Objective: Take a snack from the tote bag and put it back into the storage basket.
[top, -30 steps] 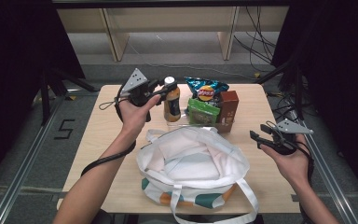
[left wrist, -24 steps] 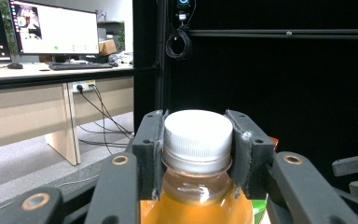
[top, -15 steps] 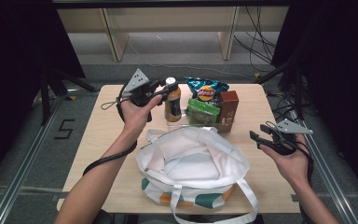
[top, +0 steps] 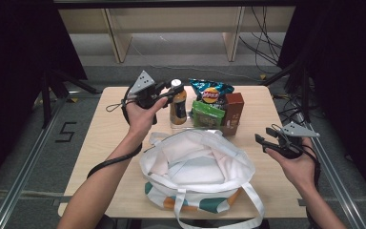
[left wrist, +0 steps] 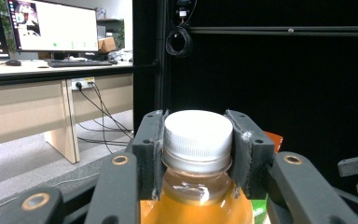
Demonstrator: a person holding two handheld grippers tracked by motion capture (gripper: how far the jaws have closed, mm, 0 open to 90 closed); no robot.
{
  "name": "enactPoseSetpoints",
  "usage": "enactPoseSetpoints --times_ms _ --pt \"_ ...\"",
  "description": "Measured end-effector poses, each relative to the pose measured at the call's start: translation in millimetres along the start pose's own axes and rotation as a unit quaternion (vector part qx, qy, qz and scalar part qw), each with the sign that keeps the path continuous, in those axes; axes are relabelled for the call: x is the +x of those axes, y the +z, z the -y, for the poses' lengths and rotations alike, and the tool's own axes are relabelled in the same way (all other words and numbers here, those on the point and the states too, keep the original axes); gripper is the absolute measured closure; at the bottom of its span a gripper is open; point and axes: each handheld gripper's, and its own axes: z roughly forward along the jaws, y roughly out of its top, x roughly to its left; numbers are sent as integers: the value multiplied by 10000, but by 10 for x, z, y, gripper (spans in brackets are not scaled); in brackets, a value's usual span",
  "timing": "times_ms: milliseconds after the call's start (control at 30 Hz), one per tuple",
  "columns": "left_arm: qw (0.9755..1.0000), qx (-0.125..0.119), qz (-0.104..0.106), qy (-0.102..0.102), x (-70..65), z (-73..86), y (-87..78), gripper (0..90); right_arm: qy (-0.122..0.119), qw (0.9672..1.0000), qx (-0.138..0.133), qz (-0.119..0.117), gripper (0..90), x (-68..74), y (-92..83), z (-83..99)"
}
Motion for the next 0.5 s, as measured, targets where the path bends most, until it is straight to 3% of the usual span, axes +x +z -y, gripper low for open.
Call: enactPoseSetpoints --times_ms 367,433,500 --pt "10000 70 -10 18 10 43 50 585 -11 9999 139 -85 484 -10 -10 -2" --pt "10000 81 -11 24 15 52 55 585 152 9998 81 -39 484 21 -7 3" --pt "10000 83 -16 7 18 59 60 585 7 9999 132 -95 484 -7 -8 0"
